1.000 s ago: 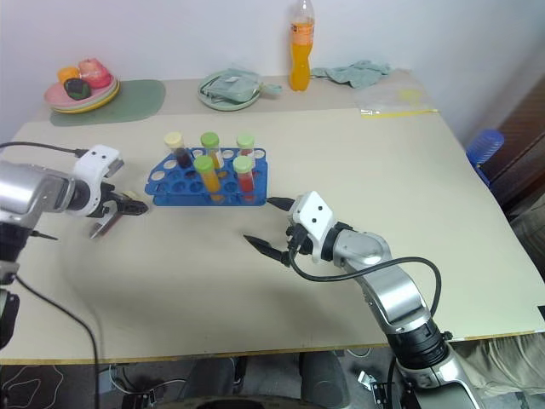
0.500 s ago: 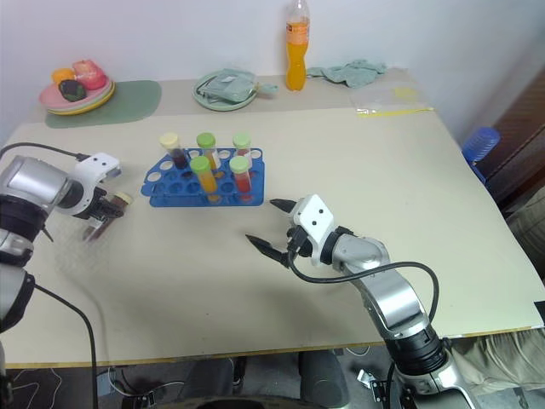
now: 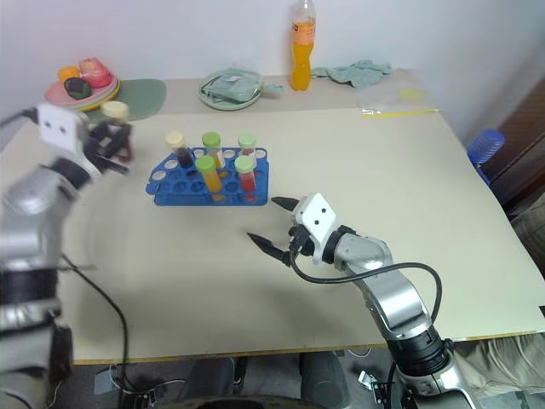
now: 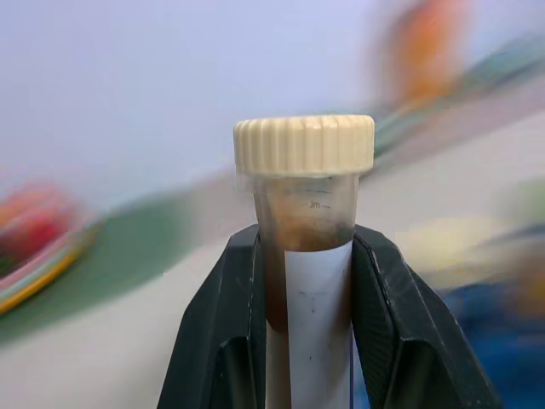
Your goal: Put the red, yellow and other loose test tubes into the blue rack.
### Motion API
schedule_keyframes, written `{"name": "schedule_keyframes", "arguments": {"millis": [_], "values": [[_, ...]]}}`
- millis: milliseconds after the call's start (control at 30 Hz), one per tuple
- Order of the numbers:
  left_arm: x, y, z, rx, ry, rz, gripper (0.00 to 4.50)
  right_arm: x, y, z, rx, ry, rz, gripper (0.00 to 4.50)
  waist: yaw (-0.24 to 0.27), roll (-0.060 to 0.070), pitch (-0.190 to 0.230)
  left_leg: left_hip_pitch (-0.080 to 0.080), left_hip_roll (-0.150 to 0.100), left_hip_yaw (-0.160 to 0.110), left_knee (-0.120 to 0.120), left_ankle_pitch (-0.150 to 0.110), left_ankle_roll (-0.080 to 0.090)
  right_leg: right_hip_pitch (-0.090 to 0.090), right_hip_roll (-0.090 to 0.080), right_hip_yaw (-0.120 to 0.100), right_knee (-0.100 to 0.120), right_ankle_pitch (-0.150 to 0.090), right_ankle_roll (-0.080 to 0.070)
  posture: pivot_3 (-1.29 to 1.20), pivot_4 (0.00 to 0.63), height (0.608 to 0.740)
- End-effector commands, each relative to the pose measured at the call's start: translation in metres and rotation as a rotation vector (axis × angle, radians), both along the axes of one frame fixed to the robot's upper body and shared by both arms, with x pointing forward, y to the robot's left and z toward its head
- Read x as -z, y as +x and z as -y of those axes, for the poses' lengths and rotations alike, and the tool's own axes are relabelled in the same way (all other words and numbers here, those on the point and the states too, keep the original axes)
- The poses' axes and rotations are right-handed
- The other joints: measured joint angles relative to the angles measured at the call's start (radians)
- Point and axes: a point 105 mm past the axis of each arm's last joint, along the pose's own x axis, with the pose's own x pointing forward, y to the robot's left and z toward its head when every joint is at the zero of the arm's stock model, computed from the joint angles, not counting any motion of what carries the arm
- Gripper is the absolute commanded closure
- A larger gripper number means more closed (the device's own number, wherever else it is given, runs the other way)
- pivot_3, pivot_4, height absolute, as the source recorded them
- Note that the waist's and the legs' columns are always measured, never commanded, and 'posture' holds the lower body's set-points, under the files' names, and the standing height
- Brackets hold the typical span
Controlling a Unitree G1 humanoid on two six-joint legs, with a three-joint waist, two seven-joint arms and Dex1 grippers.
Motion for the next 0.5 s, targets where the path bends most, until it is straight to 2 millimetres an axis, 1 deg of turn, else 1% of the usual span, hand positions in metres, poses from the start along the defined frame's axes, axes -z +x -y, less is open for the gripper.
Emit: {"name": "schedule_keyframes", "arguments": {"millis": [33, 133, 267, 467, 500], "values": [[-0.01, -0.015, 0.018, -0.051, -0.004, 0.13, 3.74, -0.01, 0.0, -0.003, -0.019, 0.015, 0.043, 0.0, 0.003, 0.0, 0.0, 0.0, 0.0, 0.0, 0.0, 0.0, 0.0, 0.0, 0.001, 0.0, 0.001, 0.0, 0.0, 0.0, 0.15, 0.74], [0.004, -0.016, 0.025, -0.129, -0.031, 0.138, 3.74, -0.01, 0.001, -0.003, -0.02, 0.013, 0.046, 0.0, 0.004, 0.0, 0.0, 0.001, 0.0, 0.001, 0.0, 0.0, 0.0, 0.001, 0.002, 0.0, 0.001, 0.0, 0.0, 0.0, 0.15, 0.74], [0.019, -0.013, 0.022, -0.221, -0.038, 0.132, 3.74, -0.01, 0.0, -0.003, -0.021, 0.013, 0.043, 0.0, 0.004, 0.0, 0.0, 0.001, -0.001, 0.001, 0.0, 0.0, 0.0, 0.001, 0.002, -0.001, 0.001, 0.0, 0.0, 0.0, 0.15, 0.74], [0.034, -0.009, 0.023, -0.222, -0.03, 0.101, 3.74, -0.011, 0.0, -0.003, -0.01, 0.018, 0.04, 0.0, 0.004, 0.0, 0.0, 0.001, -0.001, 0.001, 0.0, 0.0, 0.0, 0.002, 0.002, -0.001, 0.001, 0.0, 0.0, 0.0, 0.15, 0.74], [0.038, -0.005, 0.023, -0.217, -0.031, 0.085, 3.74, -0.01, 0.001, -0.003, -0.008, 0.021, 0.038, 0.0, 0.004, 0.0, 0.0, 0.001, -0.001, 0.001, 0.0, 0.0, 0.0, 0.002, 0.002, -0.001, 0.001, 0.0, 0.0, 0.0, 0.15, 0.74]]}}
